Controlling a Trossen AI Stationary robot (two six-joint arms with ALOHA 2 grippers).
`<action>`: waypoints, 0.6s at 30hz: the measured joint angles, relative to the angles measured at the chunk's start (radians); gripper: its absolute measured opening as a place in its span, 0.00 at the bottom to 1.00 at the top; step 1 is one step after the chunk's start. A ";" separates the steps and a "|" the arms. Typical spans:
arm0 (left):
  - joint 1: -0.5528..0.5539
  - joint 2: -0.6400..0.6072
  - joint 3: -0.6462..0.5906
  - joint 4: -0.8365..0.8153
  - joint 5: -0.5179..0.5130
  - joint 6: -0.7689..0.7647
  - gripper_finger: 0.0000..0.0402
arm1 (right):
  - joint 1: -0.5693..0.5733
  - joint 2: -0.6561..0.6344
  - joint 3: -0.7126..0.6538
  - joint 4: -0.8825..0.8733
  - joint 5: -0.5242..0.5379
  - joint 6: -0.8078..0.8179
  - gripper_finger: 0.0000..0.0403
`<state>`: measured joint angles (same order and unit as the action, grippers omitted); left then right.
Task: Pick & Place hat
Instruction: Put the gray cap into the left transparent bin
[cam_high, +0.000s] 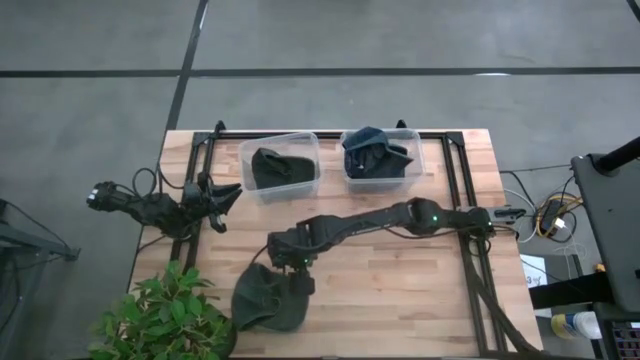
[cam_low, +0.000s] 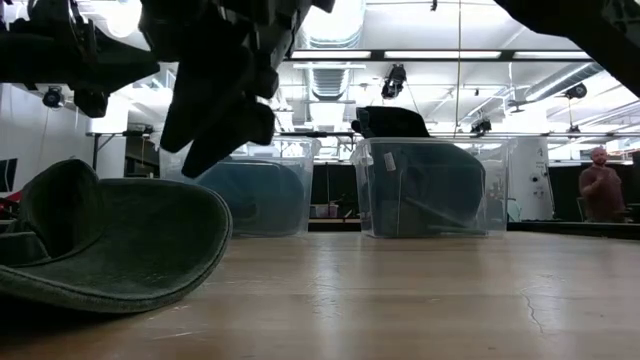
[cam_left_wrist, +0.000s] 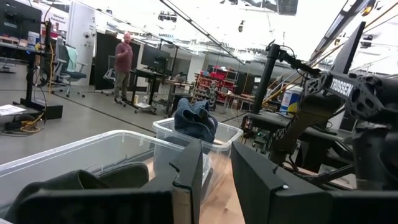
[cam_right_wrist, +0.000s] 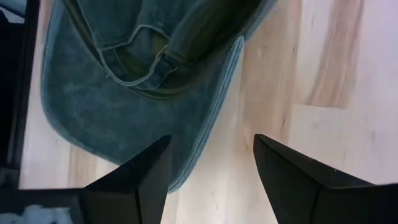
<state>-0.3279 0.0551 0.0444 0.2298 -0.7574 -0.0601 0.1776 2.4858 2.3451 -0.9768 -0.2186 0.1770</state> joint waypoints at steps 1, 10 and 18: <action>0.000 0.000 0.000 0.000 0.000 0.000 0.20 | 0.001 0.002 0.000 0.001 0.001 0.003 0.55; 0.001 0.000 0.000 0.001 0.000 0.000 0.20 | 0.022 0.045 0.000 0.057 -0.004 0.025 0.54; 0.000 0.000 0.000 0.002 0.000 -0.001 0.20 | 0.021 0.051 -0.007 0.076 -0.007 0.033 0.54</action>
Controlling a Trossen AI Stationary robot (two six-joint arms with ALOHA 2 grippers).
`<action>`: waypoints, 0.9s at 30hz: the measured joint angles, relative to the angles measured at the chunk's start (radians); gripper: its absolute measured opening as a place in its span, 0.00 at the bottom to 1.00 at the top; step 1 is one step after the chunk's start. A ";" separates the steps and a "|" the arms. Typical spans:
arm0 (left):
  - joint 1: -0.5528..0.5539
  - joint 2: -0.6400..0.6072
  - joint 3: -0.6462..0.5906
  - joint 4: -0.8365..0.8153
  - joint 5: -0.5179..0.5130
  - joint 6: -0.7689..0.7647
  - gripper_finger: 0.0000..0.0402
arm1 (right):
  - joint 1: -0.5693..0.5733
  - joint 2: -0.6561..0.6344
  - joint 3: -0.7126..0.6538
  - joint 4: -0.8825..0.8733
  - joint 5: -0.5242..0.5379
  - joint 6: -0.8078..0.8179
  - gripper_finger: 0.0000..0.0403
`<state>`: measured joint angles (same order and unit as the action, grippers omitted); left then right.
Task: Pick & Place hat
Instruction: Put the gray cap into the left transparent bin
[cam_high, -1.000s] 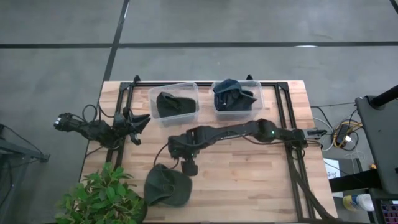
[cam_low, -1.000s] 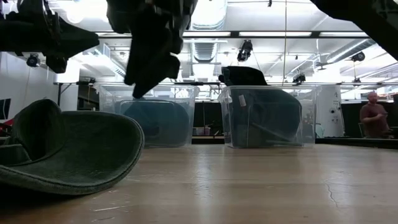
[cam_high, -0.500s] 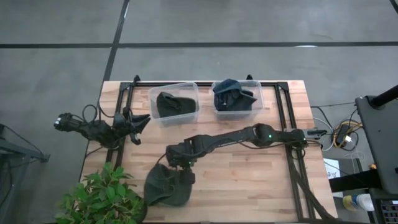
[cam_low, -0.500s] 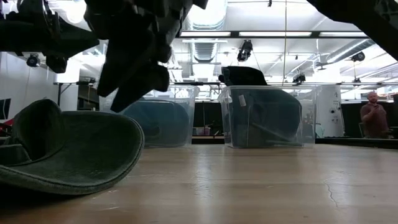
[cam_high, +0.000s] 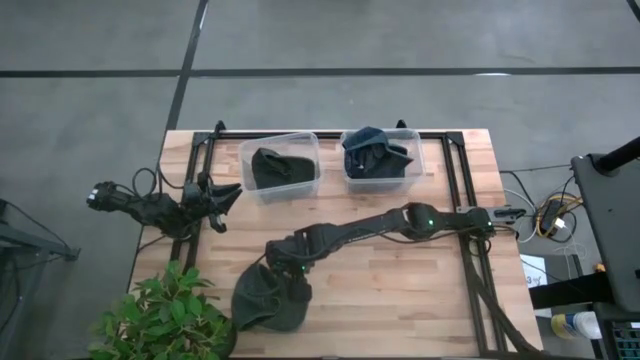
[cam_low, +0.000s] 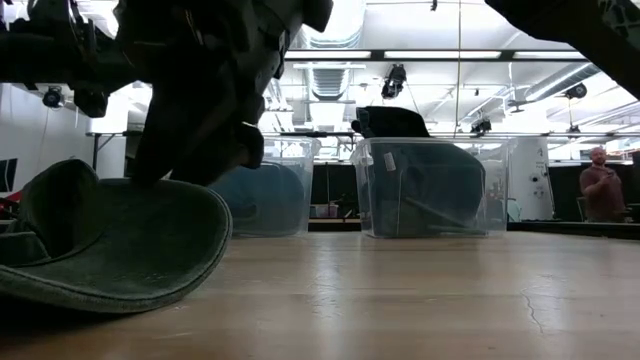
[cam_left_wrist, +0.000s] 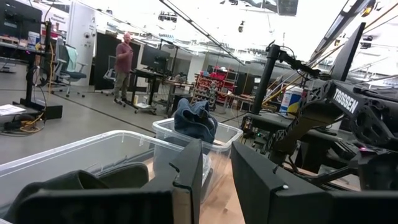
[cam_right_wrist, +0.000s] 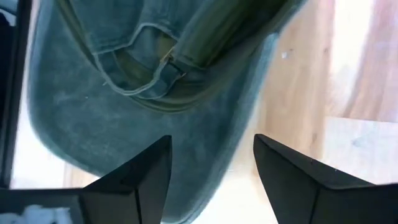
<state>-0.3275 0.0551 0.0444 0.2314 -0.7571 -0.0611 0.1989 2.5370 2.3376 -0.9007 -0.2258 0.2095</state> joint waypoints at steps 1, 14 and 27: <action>0.000 0.000 0.000 0.000 0.000 -0.001 0.20 | 0.000 0.000 -0.001 0.001 -0.010 0.000 0.54; -0.001 0.000 0.000 0.000 0.000 -0.003 0.20 | 0.002 0.000 -0.010 0.027 -0.038 0.000 0.54; 0.000 0.000 0.000 0.000 0.000 -0.018 0.20 | 0.002 0.000 -0.031 0.028 -0.040 0.000 0.54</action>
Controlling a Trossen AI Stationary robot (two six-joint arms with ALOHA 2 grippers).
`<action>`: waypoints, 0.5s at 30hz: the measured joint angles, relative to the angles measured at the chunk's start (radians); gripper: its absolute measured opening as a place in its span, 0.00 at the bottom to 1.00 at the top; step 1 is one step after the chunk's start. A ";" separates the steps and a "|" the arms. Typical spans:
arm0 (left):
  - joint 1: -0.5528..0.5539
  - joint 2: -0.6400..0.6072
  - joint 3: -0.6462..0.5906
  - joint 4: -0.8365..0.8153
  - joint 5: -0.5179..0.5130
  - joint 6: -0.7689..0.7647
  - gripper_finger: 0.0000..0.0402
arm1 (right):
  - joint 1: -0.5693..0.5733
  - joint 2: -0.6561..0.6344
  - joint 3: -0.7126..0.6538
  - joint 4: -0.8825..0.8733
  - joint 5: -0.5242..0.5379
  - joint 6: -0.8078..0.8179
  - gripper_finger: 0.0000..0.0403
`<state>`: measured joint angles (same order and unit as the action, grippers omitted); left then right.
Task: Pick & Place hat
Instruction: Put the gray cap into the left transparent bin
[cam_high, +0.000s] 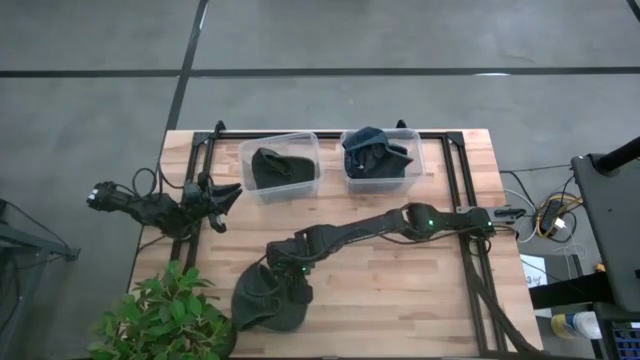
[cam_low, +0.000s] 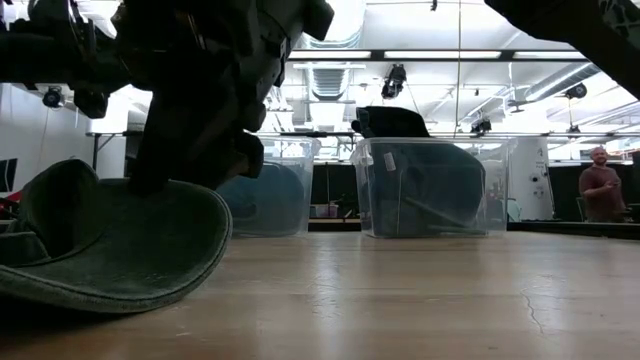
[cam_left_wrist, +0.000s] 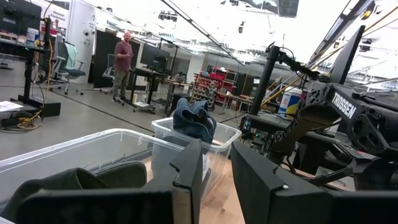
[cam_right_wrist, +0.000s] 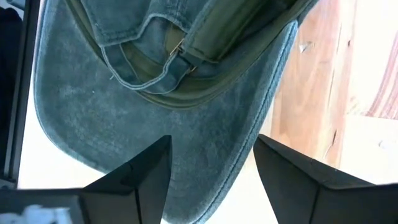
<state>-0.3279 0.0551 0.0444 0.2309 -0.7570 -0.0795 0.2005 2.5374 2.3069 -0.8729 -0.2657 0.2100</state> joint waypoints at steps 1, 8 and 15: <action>0.000 0.000 0.000 0.000 0.000 0.000 0.20 | 0.000 0.000 -0.001 0.001 0.000 0.000 0.54; 0.000 0.000 0.000 0.000 0.000 0.000 0.20 | 0.000 0.000 -0.003 0.001 -0.001 0.000 0.54; 0.001 0.000 0.000 -0.001 0.000 0.000 0.20 | 0.000 0.000 -0.013 0.005 0.000 0.000 0.54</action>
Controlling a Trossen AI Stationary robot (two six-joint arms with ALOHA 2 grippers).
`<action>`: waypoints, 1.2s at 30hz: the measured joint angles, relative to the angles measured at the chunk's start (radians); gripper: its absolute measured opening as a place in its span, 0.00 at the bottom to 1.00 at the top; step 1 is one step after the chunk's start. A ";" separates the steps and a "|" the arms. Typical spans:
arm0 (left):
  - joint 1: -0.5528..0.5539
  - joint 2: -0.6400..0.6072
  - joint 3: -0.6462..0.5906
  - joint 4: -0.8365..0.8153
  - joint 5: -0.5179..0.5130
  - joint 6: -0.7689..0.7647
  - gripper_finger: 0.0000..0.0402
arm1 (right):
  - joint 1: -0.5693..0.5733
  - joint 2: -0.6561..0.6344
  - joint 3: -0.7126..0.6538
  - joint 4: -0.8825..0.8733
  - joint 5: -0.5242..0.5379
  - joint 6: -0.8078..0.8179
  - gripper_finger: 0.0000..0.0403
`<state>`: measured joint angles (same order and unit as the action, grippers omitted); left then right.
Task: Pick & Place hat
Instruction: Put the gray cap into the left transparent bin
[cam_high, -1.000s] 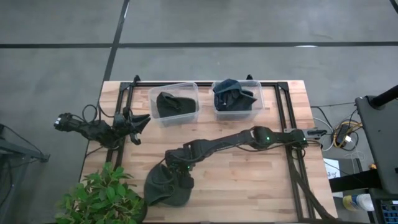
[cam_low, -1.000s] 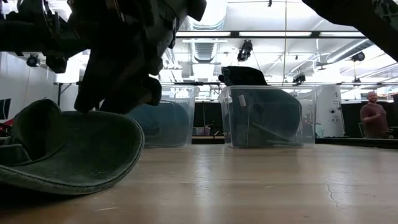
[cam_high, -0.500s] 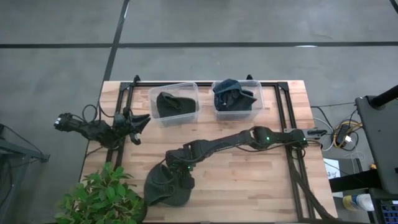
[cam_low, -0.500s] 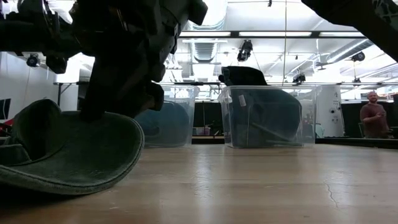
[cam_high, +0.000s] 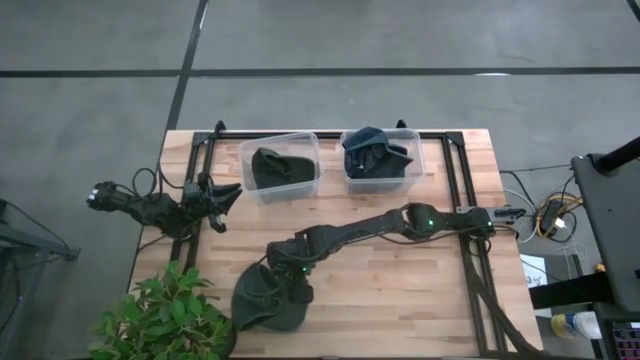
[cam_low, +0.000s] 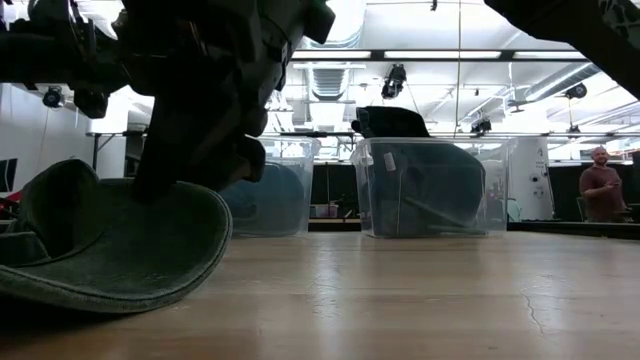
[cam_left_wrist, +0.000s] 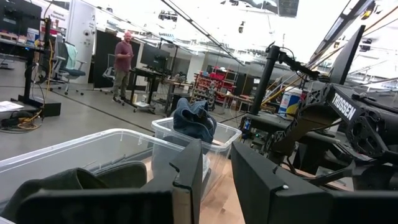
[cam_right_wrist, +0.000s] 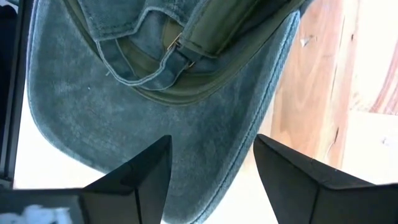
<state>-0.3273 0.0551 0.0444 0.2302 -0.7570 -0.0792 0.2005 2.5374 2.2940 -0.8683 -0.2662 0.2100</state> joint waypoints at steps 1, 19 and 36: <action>0.000 0.000 0.000 0.000 0.000 0.000 0.20 | 0.000 0.000 -0.001 0.002 0.000 0.000 0.54; 0.000 0.000 0.000 -0.001 0.000 0.001 0.20 | 0.005 0.000 -0.011 0.011 -0.008 -0.002 0.45; -0.001 0.000 0.000 -0.012 0.000 -0.003 0.20 | 0.002 -0.047 -0.011 -0.037 0.021 -0.044 0.03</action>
<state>-0.3283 0.0549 0.0444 0.2183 -0.7570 -0.0825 0.2026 2.4904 2.2827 -0.9054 -0.2455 0.1660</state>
